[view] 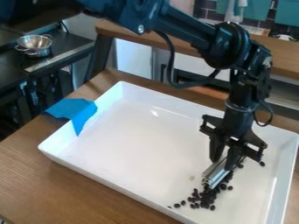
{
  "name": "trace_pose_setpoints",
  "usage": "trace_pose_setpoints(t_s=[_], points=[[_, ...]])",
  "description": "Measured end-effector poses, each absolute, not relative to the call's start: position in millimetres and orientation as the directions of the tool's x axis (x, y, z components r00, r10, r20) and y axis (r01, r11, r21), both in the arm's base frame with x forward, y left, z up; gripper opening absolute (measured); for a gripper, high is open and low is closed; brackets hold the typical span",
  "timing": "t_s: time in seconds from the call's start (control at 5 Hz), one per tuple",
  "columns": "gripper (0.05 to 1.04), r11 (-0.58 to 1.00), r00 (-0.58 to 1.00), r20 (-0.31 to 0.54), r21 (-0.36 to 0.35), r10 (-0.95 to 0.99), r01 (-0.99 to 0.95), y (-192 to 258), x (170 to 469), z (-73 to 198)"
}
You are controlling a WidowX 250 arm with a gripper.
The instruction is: Sweep into pile
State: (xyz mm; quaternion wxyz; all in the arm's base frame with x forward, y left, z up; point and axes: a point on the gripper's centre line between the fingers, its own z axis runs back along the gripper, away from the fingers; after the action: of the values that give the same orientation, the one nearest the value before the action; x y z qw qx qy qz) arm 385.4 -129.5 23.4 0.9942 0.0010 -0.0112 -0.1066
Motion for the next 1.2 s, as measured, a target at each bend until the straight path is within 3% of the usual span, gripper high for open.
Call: trace_pose_setpoints(t_s=[0.2,0.4,0.6,0.8,1.2], points=[[0.328,0.985,0.983,0.072,-0.033,-0.168,0.171,-98.1,395.9,52.5],[0.328,0.993,0.993,0.053,-0.042,-0.105,0.108,-57.7,400.0,56.7],[0.328,0.996,0.992,0.087,-0.013,-0.089,0.090,-43.1,411.1,64.5],[0.328,0.997,0.997,0.041,0.038,-0.070,0.068,-34.7,415.4,38.7],[0.328,0.994,0.999,0.004,0.102,-0.049,0.048,-37.2,423.4,12.6]])
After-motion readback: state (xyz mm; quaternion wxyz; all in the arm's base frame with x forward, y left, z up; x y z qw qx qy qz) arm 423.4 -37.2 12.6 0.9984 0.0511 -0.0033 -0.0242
